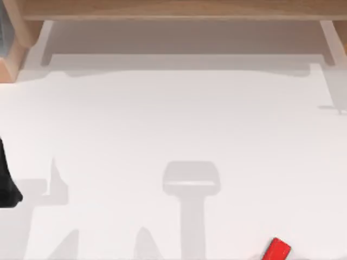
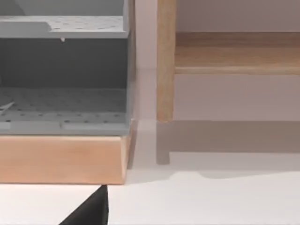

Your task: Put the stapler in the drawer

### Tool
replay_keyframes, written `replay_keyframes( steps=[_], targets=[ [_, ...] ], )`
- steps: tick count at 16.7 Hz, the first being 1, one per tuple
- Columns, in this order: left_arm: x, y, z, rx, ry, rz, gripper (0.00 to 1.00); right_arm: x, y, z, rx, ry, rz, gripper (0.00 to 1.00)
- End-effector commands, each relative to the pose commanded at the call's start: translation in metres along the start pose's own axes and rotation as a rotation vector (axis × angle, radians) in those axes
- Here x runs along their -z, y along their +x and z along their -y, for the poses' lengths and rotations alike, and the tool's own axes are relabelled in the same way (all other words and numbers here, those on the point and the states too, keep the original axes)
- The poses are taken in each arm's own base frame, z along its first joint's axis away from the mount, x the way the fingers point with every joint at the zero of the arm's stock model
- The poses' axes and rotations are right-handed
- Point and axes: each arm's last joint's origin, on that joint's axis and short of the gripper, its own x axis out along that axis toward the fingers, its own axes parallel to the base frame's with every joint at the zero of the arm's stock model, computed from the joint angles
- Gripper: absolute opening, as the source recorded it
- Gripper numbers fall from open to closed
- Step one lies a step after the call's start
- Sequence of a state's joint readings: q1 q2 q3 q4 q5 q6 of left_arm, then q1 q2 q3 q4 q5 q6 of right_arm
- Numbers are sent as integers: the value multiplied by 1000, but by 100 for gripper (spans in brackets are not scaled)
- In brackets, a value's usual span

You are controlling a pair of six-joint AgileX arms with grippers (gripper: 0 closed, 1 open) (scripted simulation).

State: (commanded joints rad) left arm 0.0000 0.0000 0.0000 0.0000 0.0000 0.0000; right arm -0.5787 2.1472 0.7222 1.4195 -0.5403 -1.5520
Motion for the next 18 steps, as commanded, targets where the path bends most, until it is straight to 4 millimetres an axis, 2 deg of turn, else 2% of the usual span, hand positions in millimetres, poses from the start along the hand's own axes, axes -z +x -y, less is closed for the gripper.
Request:
replay_keyframes(
  steps=[2,6,18],
  targets=[
    [0,0,0,0,0,0,100,0,-7,1,5,-4,1,0],
    [0,0,0,0,0,0,100,0,-7,1,7,-5,2,0],
    [0,0,0,0,0,0,100,0,-69,0,5,-4,1,0]
  ],
)
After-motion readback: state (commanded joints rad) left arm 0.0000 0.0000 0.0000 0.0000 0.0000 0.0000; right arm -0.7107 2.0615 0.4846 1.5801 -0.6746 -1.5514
